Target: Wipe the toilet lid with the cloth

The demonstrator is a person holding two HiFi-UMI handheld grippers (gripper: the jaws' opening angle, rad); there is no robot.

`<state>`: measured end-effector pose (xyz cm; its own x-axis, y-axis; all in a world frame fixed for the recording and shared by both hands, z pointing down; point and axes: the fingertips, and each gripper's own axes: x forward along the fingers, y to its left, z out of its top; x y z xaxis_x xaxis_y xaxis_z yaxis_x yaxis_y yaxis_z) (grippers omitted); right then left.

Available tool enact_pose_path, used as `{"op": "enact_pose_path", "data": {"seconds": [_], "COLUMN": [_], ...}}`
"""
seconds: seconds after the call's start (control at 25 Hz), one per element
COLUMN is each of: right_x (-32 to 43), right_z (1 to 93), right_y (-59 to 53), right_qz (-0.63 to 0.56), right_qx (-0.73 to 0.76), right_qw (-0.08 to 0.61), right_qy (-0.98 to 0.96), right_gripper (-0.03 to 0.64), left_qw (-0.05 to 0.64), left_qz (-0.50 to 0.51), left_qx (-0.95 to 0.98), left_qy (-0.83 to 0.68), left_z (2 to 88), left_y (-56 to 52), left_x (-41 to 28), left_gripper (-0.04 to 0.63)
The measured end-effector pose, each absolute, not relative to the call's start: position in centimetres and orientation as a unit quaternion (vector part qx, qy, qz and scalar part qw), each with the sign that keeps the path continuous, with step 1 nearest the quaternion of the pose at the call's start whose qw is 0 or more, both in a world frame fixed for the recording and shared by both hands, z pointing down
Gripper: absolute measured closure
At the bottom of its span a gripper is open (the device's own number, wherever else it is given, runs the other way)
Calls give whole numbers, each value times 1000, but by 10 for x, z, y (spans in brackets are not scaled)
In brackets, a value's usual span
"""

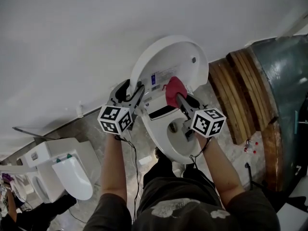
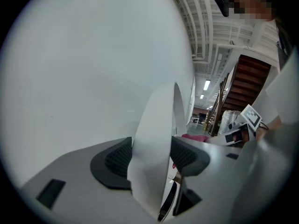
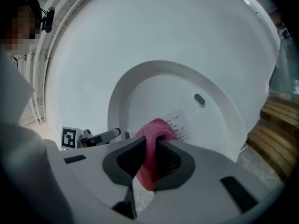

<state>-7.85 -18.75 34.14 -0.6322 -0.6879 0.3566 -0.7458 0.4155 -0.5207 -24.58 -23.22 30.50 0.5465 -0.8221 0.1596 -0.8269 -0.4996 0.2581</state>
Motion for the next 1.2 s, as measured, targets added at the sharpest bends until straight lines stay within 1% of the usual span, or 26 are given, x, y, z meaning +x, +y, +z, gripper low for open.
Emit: {"op": "enact_pose_path", "data": {"seconds": [0.36, 0.64, 0.88, 1.2], "right_x": [-50, -20, 10, 34], "right_z": [331, 330, 331, 351], "right_y": [-167, -141, -120, -88], "right_qz": [327, 330, 339, 350], "right_qx": [424, 413, 408, 393], "right_qw": [29, 24, 17, 28], "right_qy": [-844, -848, -847, -850], "right_gripper": [568, 568, 568, 568], "left_qw": [174, 168, 155, 114], "left_qz": [0, 2, 14, 23], "left_qx": [850, 831, 821, 815], "left_qy": [-498, -530, -549, -568], "left_z": [300, 298, 300, 311], "left_y": [-209, -175, -137, -85], "left_x": [-235, -220, -199, -172], "left_gripper": [328, 328, 328, 327]}}
